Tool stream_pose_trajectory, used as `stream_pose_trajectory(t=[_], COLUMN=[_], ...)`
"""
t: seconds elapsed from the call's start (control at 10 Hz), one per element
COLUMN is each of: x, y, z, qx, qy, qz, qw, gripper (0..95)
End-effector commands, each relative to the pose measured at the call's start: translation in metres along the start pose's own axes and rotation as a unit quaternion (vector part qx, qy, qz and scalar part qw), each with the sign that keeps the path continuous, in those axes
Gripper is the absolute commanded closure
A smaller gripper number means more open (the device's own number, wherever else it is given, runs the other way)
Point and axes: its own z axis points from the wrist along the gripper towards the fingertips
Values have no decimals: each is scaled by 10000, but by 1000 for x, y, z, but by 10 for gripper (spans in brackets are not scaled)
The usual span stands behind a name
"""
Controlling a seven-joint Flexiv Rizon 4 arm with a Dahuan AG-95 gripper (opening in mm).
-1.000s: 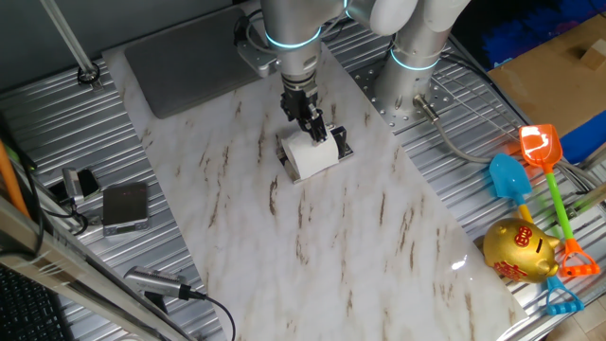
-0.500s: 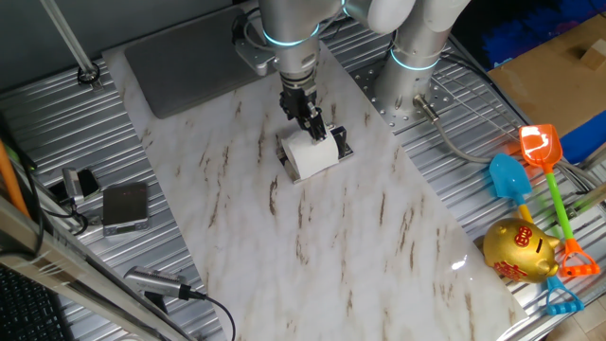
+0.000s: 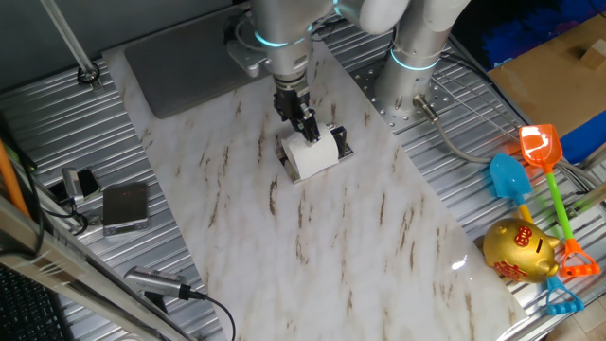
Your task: Take the roll of paper down from the shelf
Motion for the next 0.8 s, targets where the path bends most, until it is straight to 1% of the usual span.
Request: stream_pose_trajectory(t=[0.1,0.3,0.6,0.8], x=[-14,-25,-26,-22], y=[4,6,3,2], z=[0,4,16,21], qx=[10,18,65,60], qy=[-25,-33,-29,-48], qz=[38,54,93,133], qw=[10000,10000,9999,9999], gripper=[0,0,0,0])
